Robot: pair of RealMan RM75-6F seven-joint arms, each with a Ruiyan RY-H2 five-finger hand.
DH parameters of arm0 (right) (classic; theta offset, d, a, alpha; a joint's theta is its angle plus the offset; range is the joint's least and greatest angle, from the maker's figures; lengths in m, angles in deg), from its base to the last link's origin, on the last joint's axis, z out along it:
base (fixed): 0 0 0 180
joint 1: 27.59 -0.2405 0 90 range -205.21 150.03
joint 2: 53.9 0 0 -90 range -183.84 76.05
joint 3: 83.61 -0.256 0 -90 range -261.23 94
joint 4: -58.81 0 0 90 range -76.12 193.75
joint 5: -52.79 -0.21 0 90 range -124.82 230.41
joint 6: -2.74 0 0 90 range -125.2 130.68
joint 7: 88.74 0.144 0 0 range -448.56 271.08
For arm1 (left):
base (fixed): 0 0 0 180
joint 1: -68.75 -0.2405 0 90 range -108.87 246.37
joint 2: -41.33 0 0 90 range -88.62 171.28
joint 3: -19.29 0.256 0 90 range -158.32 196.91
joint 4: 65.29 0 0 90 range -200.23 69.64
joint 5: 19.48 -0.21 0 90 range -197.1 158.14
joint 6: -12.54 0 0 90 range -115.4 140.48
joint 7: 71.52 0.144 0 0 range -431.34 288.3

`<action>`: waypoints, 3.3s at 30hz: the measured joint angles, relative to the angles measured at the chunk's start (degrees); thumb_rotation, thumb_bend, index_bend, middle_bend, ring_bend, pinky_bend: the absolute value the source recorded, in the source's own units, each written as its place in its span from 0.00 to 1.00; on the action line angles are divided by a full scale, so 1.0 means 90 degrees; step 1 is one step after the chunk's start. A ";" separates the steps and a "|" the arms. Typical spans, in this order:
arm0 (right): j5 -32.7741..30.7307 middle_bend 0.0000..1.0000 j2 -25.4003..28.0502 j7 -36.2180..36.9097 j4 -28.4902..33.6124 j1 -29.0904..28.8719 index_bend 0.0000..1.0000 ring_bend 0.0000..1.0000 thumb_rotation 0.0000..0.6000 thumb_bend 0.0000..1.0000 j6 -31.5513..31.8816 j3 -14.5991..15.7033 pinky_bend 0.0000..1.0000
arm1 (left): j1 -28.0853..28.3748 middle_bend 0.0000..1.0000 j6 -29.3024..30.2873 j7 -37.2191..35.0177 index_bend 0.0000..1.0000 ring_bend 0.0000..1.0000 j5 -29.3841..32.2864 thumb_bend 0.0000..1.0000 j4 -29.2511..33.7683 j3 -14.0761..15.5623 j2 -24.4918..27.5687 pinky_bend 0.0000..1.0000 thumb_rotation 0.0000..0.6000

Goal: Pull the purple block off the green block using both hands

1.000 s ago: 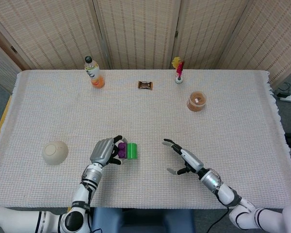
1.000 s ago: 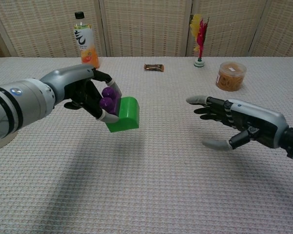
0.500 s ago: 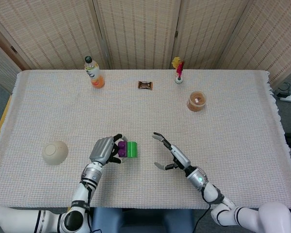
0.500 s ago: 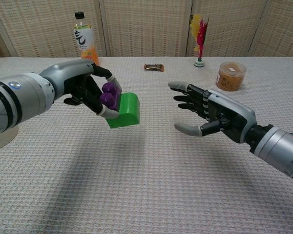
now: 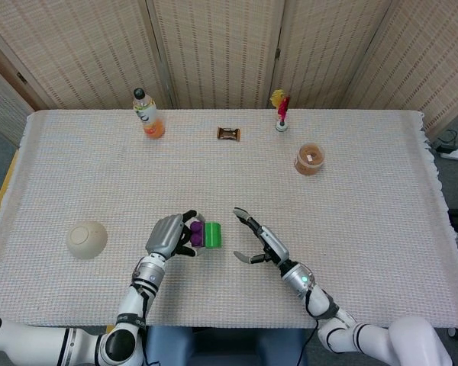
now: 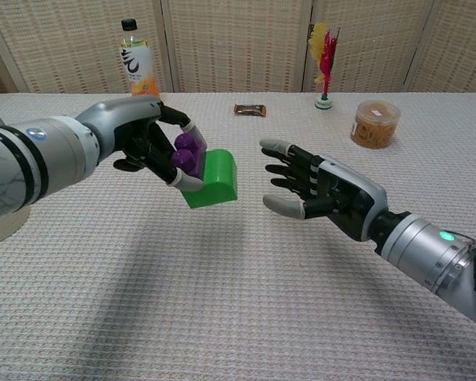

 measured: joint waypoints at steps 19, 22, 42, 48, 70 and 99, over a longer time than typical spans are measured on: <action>-0.0068 0.00 -0.0546 0.0626 -0.0433 -0.0277 0.10 0.00 1.00 0.36 -0.0167 0.0010 0.00 | 0.0153 1.00 -0.0032 -0.0031 0.58 1.00 0.0192 0.25 -0.0048 0.0038 -0.0125 1.00 1.00; -0.0076 0.00 -0.0567 0.0689 -0.0454 -0.0294 0.17 0.00 1.00 0.36 -0.0184 0.0020 0.00 | 0.0200 1.00 -0.0010 0.0002 0.58 1.00 0.0214 0.25 -0.0062 0.0043 -0.0184 1.00 1.00; -0.0367 0.17 -0.0867 0.0350 -0.0588 -0.0290 0.64 0.12 1.00 0.36 -0.0253 -0.0185 0.00 | 0.0286 1.00 -0.0010 -0.0110 0.58 1.00 0.0177 0.25 -0.0045 0.0005 -0.0301 1.00 1.00; -0.0402 0.18 -0.0864 -0.0133 -0.0527 -0.0223 0.68 0.13 1.00 0.36 -0.0183 -0.0204 0.00 | 0.0304 1.00 -0.0021 -0.0154 0.58 1.00 0.0159 0.25 0.0012 -0.0070 -0.0229 1.00 1.00; -0.0319 0.19 0.0020 -0.2762 0.0260 -0.0126 0.69 0.14 1.00 0.36 0.0327 -0.0431 0.00 | -0.0078 1.00 0.0009 -0.0710 0.57 1.00 -0.0178 0.26 0.0522 -0.0203 0.0730 1.00 1.00; -0.1115 0.20 0.2256 -0.6788 0.1934 0.0144 0.69 0.16 1.00 0.36 -0.0533 -0.0335 0.00 | -0.0934 1.00 -0.2229 -0.4337 0.50 1.00 -0.2430 0.26 -0.2501 0.0674 0.0354 1.00 1.00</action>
